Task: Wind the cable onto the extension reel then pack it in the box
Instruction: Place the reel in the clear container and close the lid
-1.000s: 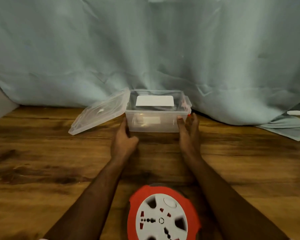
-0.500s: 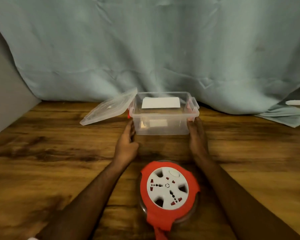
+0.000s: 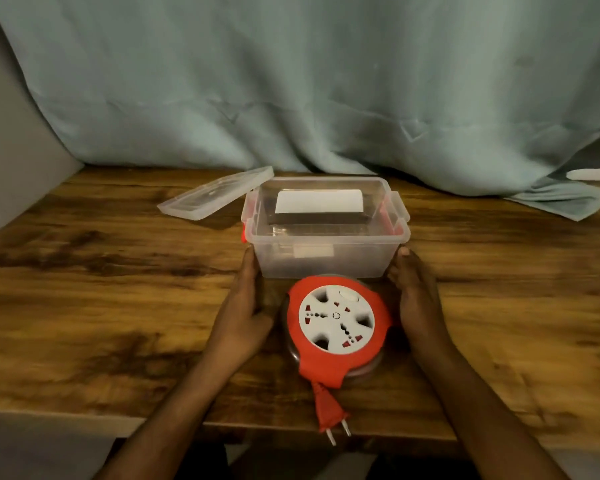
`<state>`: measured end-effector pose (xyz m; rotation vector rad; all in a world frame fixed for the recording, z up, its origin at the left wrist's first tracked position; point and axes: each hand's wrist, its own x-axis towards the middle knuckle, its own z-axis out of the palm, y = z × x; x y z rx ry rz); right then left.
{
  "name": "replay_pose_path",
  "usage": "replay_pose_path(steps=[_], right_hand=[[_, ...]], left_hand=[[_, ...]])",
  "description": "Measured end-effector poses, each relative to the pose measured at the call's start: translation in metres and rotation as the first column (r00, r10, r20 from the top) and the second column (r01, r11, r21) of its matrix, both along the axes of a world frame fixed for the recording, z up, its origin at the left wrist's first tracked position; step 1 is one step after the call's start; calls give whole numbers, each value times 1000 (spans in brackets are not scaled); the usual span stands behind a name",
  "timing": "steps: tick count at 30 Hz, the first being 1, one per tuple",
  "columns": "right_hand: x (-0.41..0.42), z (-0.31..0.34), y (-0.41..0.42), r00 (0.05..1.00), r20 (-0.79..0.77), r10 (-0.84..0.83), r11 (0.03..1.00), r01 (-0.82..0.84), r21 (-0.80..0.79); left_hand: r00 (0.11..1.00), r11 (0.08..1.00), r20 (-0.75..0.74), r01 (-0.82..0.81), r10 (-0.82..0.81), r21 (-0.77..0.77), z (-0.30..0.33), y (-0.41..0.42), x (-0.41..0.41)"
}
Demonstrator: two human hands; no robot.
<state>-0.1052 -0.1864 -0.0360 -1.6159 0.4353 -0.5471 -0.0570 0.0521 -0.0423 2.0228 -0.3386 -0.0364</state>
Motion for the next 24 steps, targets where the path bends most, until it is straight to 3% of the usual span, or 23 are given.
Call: replay_pose_path(steps=[5, 9, 12, 18, 22, 24], right_hand=[[-52, 11, 19, 976, -215, -32, 950, -38, -311], [-80, 16, 33, 953, -303, -2, 907, -126, -401], [-76, 18, 30, 928, -372, -27, 861, -167, -480], [-63, 25, 13, 934, -339, 113, 976, -169, -140], [-64, 50, 17, 958, -242, 153, 969, -193, -154], [-67, 76, 21, 974, -155, 162, 945, -199, -261]], left_hand=[[985, 983, 29, -173, 172, 65, 3, 11, -33], [997, 990, -37, -58, 63, 128, 9, 17, -58], [999, 993, -7, -41, 42, 115, 14, 10, -60], [996, 996, -32, -82, 81, -47, 3, 13, -62], [999, 978, -39, -44, 37, -203, 11, 15, -58], [996, 973, 57, -52, 66, -223, 20, 16, -49]])
